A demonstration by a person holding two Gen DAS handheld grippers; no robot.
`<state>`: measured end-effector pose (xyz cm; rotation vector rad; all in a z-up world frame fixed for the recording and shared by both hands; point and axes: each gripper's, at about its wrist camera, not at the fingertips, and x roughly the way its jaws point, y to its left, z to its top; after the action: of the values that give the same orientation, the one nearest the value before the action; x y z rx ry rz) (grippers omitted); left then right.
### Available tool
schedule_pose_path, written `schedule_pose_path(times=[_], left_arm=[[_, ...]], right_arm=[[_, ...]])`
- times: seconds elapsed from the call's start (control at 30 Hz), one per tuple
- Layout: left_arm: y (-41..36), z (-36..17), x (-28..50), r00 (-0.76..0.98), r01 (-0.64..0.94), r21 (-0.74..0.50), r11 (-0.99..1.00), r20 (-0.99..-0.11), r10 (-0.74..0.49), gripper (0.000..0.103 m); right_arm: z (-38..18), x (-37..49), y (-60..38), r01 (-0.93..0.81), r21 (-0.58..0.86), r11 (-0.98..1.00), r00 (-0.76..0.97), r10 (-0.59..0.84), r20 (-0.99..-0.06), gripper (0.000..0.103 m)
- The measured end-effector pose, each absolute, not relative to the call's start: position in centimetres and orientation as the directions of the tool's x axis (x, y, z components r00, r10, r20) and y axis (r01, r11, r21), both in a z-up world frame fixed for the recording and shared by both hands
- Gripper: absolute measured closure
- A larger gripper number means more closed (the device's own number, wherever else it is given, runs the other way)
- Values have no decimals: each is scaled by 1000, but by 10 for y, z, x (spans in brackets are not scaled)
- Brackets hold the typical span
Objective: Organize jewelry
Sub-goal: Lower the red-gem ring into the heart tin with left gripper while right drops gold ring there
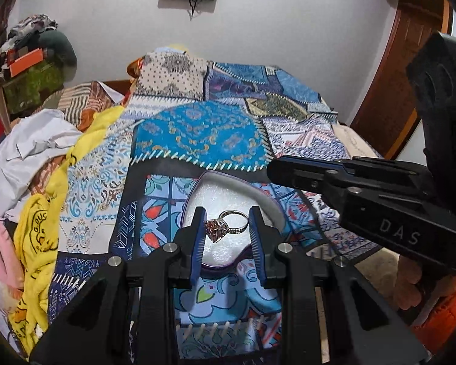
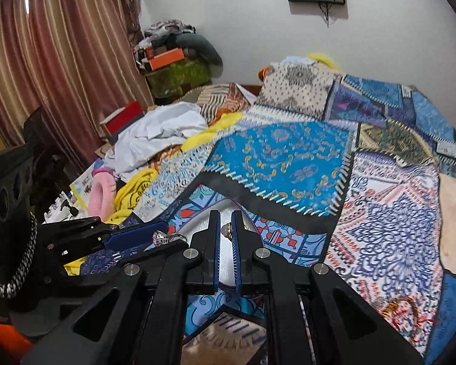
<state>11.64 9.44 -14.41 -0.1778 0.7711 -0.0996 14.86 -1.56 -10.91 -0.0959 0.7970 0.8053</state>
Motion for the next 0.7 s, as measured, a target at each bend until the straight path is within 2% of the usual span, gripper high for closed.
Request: schedule_pose_path(times=[0.7], left_arm=[[101, -158, 127, 693, 23, -185, 982, -706, -149, 75]], right_arm=[[-129, 166, 8, -676, 243, 695, 344, 590, -731, 96]])
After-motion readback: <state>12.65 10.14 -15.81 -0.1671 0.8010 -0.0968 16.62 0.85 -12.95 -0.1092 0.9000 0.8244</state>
